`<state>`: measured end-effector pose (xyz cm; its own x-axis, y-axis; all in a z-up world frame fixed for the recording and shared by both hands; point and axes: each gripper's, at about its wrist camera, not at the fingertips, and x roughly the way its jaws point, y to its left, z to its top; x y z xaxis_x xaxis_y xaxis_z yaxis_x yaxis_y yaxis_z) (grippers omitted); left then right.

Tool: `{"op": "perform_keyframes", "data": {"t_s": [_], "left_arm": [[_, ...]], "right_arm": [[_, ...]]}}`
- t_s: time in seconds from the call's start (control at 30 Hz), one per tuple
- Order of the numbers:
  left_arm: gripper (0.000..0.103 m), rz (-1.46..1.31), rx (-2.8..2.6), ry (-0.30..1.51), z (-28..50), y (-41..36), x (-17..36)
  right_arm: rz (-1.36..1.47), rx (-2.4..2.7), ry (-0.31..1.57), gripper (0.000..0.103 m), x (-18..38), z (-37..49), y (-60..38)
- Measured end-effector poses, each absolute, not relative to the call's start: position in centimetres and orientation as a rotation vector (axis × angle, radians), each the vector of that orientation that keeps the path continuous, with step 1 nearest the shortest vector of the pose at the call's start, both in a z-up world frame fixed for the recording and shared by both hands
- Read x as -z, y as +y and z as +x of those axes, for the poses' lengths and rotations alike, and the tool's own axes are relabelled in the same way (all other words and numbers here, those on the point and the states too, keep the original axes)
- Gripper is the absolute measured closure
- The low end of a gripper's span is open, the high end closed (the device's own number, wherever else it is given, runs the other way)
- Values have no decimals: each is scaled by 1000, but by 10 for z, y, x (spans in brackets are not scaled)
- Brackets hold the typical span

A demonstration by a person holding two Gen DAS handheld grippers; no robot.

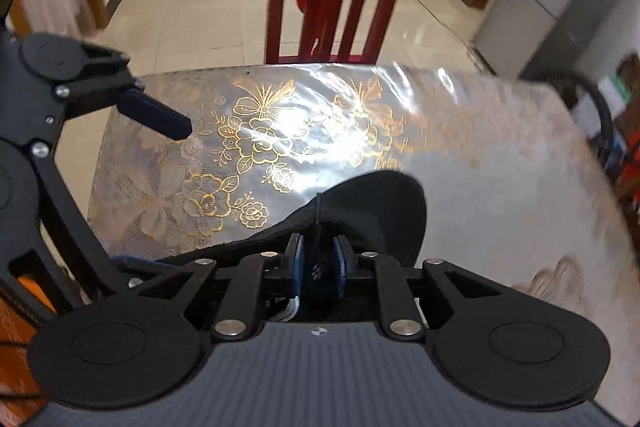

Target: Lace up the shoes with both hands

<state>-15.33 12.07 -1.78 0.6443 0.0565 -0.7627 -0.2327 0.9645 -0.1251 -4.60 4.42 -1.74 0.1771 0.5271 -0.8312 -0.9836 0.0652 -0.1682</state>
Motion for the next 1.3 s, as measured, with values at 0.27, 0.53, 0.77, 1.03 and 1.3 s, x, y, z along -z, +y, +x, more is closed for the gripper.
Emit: {"op": "perform_keyframes", "data": {"t_s": [0.27, 0.53, 0.77, 1.03, 1.3], "left_arm": [[1, -219, -155, 859, -153, 121, 18], [1, -226, -151, 860, -153, 122, 19], [1, -222, -149, 860, -152, 122, 20], [1, -216, -154, 862, -151, 122, 19], [1, -205, -187, 850, -155, 122, 17]], "right_arm": [[-959, -1305, 670, 86, 19, -34, 63], [-1102, -1348, 675, 86, 26, -37, 77], [-1100, -1344, 689, 91, 32, -39, 83], [-1033, -1275, 736, 99, 36, -32, 79], [-1026, -1318, 648, 101, 34, -44, 55]]}}
